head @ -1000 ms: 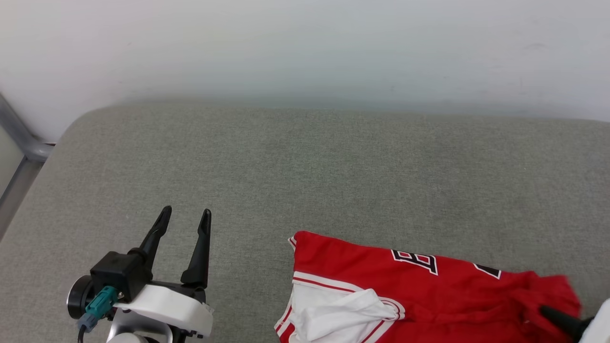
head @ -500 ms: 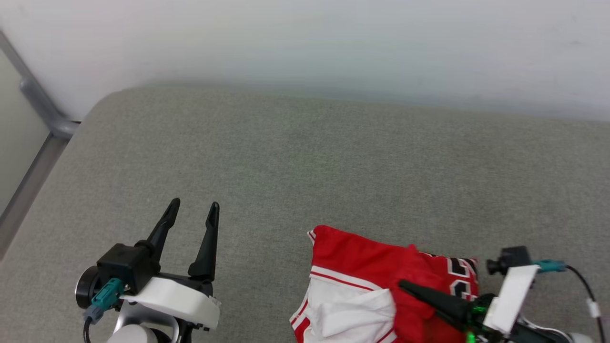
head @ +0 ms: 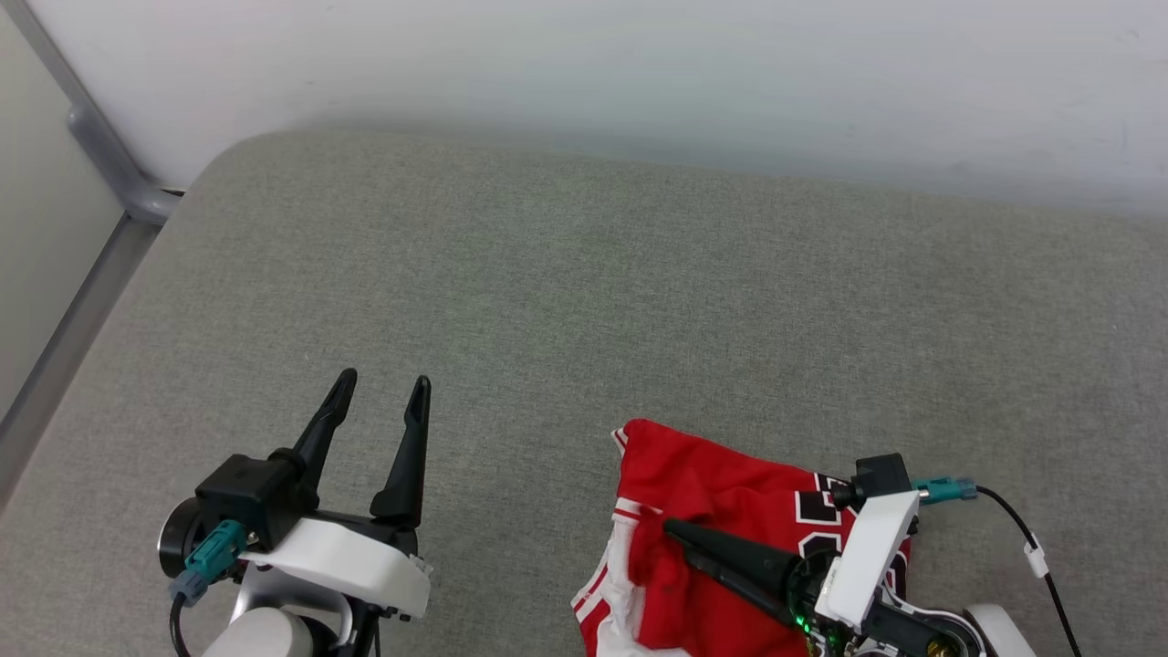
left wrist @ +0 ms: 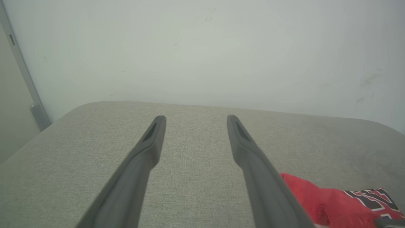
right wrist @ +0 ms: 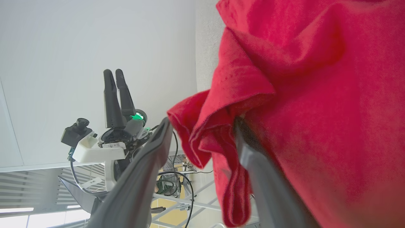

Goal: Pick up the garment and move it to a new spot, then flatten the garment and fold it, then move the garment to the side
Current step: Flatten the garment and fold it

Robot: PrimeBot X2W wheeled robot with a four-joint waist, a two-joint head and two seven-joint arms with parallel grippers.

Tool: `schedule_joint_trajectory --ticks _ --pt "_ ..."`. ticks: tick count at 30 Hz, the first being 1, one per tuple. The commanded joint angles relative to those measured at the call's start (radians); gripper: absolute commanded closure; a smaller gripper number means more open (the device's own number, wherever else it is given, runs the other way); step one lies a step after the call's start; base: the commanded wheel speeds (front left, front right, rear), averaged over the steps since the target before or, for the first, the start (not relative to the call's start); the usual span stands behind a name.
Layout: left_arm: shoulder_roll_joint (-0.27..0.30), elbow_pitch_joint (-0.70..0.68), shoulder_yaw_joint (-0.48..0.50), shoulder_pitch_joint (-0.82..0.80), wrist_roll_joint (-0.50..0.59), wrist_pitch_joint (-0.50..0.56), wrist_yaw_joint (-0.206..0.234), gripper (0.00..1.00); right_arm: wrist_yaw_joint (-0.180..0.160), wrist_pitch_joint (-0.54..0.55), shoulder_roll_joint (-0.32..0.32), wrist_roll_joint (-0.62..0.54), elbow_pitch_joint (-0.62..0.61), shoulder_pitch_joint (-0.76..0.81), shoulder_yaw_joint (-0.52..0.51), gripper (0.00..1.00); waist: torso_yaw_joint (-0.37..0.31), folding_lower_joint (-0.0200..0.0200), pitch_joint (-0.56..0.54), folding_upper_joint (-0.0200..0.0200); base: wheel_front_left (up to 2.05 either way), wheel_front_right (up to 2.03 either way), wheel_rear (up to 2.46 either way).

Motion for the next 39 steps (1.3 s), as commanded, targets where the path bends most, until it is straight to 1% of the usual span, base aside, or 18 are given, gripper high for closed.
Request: schedule_joint_trajectory --ticks 1,3,5,8,11,12,15,18,21,24,27,29,33,39 --pt "-0.002 0.003 0.003 -0.008 -0.003 -0.009 -0.003 0.0 0.0 -0.007 0.001 -0.007 -0.005 -0.014 0.004 0.0 -0.003 -0.0001 -0.001 0.0 0.0 0.0 0.0" --pt "-0.005 0.009 0.003 -0.007 -0.002 -0.008 -0.007 0.0 0.0 -0.022 0.0 -0.03 -0.029 -0.017 0.019 0.0 -0.008 -0.0001 -0.005 0.0 0.0 0.0 0.0" --pt "-0.009 0.013 -0.001 -0.01 0.0 -0.008 -0.011 0.0 0.0 -0.053 -0.021 -0.084 -0.068 -0.018 0.038 0.0 -0.013 -0.0001 -0.01 0.0 0.0 0.0 0.0" --pt "-0.013 0.02 -0.003 -0.009 0.007 -0.009 -0.011 0.0 0.0 -0.172 -0.057 -0.209 -0.132 -0.011 0.054 0.0 -0.023 -0.0001 -0.021 0.0 0.0 0.0 0.0" --pt "-0.014 0.025 -0.003 -0.001 0.011 -0.009 -0.005 0.0 0.0 -0.306 -0.105 -0.383 -0.147 0.008 0.055 0.0 -0.034 -0.0001 -0.035 0.0 0.0 0.0 0.0" --pt "-0.012 0.027 0.0 0.012 0.015 -0.01 0.001 0.0 0.0 -0.378 -0.142 -0.522 -0.148 0.032 0.035 0.0 -0.049 -0.0001 -0.048 0.0 0.0 0.0 0.0" --pt "-0.005 0.029 0.009 0.023 0.017 -0.011 0.011 0.0 0.0 -0.42 -0.174 -0.641 -0.155 0.061 -0.023 0.0 -0.067 -0.0001 -0.06 0.0 0.0 0.0 0.0" --pt "0.003 0.027 0.021 0.036 0.019 -0.012 0.021 0.0 0.0 -0.457 -0.181 -0.761 -0.181 0.091 -0.105 0.0 -0.084 -0.0001 -0.07 0.0 0.0 0.0 0.0" --pt "0.011 0.029 0.029 0.047 0.024 -0.013 0.03 0.0 0.0 -0.49 -0.179 -0.889 -0.229 0.131 -0.187 0.0 -0.101 -0.0001 -0.083 0.0 0.0 0.0 0.0" --pt "0.012 0.03 0.032 0.056 0.027 -0.012 0.037 0.0 0.0 -0.545 -0.147 -1.009 -0.302 0.165 -0.269 0.0 -0.114 -0.0001 -0.096 0.0 0.0 0.0 0.0" --pt "0.015 0.031 0.034 0.065 0.033 -0.013 0.042 0.0 0.0 -0.614 -0.108 -1.109 -0.378 0.2 -0.315 0.0 -0.126 -0.0001 -0.107 0.0 0.0 0.0 0.0" --pt "0.013 0.033 0.033 0.069 0.037 -0.013 0.044 0.0 0.0 -0.661 -0.088 -1.155 -0.424 0.216 -0.332 0.0 -0.131 -0.0001 -0.11 0.0 0.0 0.0 0.0" --pt "0.009 0.038 0.035 0.076 0.047 -0.014 0.044 0.0 0.0 -0.728 -0.053 -1.205 -0.478 0.251 -0.333 0.0 -0.141 -0.0001 -0.116 0.0 0.0 0.0 0.0" --pt "0.003 0.045 0.042 0.082 0.067 -0.015 0.045 0.0 0.0 -0.723 -0.022 -1.228 -0.506 0.28 -0.329 0.0 -0.147 -0.0001 -0.117 0.0 0.0 0.0 0.0"
